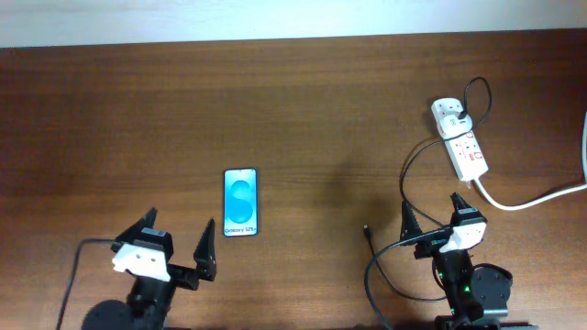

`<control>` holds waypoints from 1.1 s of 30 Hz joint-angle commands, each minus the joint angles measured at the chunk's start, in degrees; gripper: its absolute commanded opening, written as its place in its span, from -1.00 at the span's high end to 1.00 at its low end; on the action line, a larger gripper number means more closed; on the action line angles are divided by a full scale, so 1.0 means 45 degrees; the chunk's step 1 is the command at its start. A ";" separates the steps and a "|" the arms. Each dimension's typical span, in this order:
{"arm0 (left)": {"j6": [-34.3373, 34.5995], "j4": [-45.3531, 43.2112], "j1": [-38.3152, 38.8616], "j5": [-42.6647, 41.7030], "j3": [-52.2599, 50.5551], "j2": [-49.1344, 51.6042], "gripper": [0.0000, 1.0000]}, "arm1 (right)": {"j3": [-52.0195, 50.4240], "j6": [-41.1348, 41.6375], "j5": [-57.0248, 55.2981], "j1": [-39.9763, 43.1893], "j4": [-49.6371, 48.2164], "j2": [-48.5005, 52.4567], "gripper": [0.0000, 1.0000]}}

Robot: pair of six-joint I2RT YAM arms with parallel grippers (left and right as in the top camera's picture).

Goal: Plug charger to phone and switch on socket
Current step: 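Move the left gripper over the blue phone and grasp it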

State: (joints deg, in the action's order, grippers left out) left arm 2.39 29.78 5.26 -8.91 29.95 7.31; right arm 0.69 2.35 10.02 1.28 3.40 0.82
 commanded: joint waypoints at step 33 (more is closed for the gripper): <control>0.4609 0.2807 0.3191 0.2895 0.7271 2.2090 -0.97 | -0.0083 -0.0097 -0.0073 -0.0126 0.0053 -0.0092 -0.97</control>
State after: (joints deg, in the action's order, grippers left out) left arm 22.17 42.54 19.59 3.31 62.26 103.24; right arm 0.69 2.33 10.00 1.23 3.38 0.80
